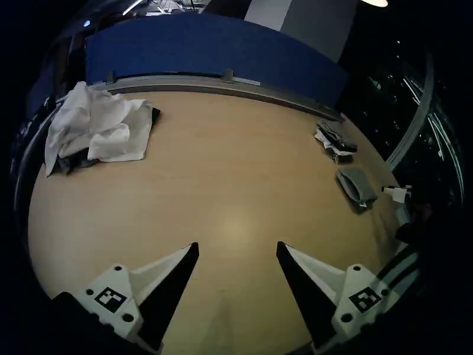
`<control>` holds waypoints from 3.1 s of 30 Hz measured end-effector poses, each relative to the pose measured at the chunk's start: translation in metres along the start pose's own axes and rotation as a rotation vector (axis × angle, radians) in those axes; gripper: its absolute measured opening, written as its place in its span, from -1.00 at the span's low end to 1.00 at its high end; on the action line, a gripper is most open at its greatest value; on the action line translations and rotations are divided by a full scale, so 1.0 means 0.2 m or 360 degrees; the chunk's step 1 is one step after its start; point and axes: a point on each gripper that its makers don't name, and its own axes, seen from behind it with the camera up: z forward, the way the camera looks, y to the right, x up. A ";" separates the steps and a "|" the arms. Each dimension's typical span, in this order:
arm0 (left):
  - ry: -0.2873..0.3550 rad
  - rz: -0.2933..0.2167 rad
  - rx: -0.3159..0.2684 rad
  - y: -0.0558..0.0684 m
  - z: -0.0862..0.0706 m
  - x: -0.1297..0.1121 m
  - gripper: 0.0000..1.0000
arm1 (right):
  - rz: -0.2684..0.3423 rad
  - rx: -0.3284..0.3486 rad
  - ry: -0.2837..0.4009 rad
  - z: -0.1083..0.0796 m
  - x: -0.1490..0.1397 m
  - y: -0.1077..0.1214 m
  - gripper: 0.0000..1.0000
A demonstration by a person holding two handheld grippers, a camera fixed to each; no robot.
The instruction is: Fold towel
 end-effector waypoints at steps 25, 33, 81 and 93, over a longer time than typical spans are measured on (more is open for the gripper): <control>0.0002 -0.0016 0.0008 -0.06 0.00 0.00 0.96 | -0.0033 0.0272 0.0043 0.10 0.04 -0.32 1.00; -0.0002 -0.0015 0.0010 -0.06 0.01 -0.02 0.96 | -0.0050 0.0285 -0.0017 0.14 -0.06 -0.34 1.00; 0.0304 0.0003 -0.0023 -0.10 -0.04 0.21 0.96 | 0.0198 0.0383 0.0755 -0.27 0.46 -0.55 1.00; 0.0620 0.0069 0.0038 -0.15 -0.13 0.40 0.96 | 0.0151 0.0310 0.0982 -0.47 0.58 -0.64 1.00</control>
